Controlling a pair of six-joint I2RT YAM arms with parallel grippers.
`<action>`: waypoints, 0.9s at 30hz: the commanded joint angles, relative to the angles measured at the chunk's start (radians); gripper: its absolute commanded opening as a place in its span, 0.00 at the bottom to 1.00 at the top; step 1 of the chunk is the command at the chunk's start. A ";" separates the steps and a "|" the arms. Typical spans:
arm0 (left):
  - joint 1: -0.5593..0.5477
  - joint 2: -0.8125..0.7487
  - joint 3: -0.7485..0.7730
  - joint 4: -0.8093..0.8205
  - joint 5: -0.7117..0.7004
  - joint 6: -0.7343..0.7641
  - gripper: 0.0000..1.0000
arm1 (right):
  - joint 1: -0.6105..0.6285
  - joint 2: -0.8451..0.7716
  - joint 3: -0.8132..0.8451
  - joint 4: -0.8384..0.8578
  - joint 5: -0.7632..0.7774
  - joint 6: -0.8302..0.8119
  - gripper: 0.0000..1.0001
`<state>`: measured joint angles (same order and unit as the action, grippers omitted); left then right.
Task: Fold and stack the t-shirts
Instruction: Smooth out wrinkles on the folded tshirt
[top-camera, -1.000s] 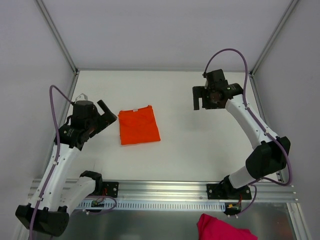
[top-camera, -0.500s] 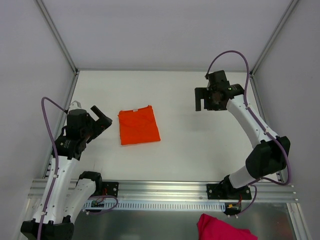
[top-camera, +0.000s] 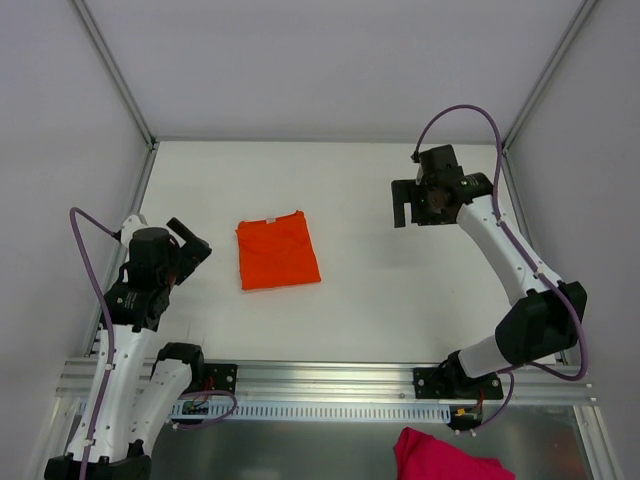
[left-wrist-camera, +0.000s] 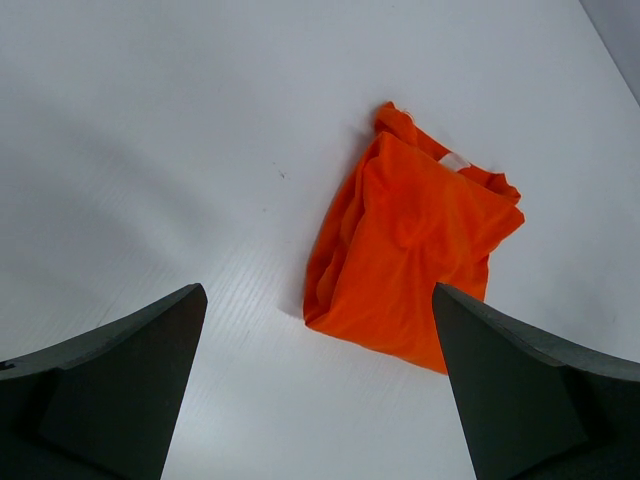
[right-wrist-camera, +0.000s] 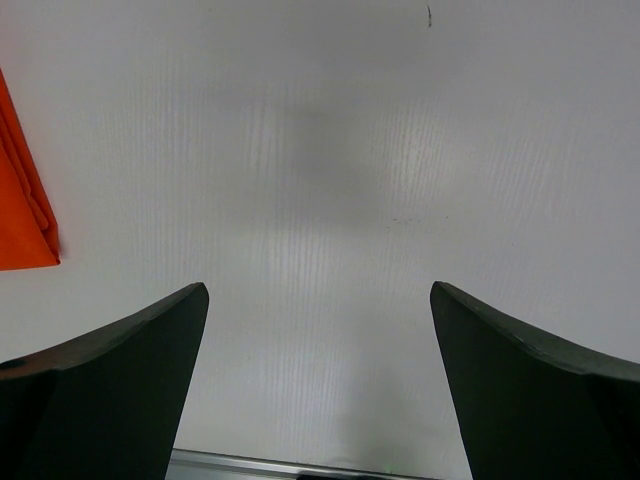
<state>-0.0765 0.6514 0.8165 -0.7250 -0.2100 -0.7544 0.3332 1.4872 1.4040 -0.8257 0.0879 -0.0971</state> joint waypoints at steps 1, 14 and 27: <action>0.012 -0.022 -0.014 -0.017 -0.086 -0.023 0.99 | -0.005 -0.047 0.039 -0.015 -0.022 -0.007 1.00; 0.012 0.022 -0.030 0.021 -0.039 -0.023 0.99 | -0.005 -0.051 0.036 0.013 -0.042 -0.003 1.00; 0.012 0.040 -0.028 0.052 -0.020 -0.006 0.99 | -0.005 -0.059 0.018 0.040 -0.043 0.000 1.00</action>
<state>-0.0765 0.6872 0.7856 -0.7124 -0.2401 -0.7704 0.3332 1.4708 1.4040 -0.8112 0.0521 -0.0967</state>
